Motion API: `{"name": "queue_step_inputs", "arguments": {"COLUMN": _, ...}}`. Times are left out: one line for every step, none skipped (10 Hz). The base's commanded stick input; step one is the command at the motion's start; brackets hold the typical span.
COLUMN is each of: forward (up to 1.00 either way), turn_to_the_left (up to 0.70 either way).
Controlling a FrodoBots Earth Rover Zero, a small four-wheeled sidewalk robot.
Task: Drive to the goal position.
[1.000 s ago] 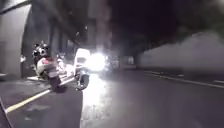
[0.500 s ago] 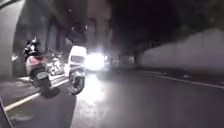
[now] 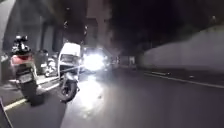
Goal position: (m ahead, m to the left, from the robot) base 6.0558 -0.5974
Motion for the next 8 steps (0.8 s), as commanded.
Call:
{"name": "queue_step_inputs", "arguments": {"forward": 0.70, "turn_to_the_left": 0.00}}
{"name": "queue_step_inputs", "arguments": {"forward": 0.70, "turn_to_the_left": 0.00}}
{"name": "queue_step_inputs", "arguments": {"forward": 0.70, "turn_to_the_left": 0.00}}
{"name": "queue_step_inputs", "arguments": {"forward": 0.70, "turn_to_the_left": 0.00}}
{"name": "queue_step_inputs", "arguments": {"forward": 0.70, "turn_to_the_left": 0.00}}
{"name": "queue_step_inputs", "arguments": {"forward": 0.70, "turn_to_the_left": 0.00}}
{"name": "queue_step_inputs", "arguments": {"forward": 0.70, "turn_to_the_left": 0.00}}
{"name": "queue_step_inputs", "arguments": {"forward": 0.70, "turn_to_the_left": 0.00}}
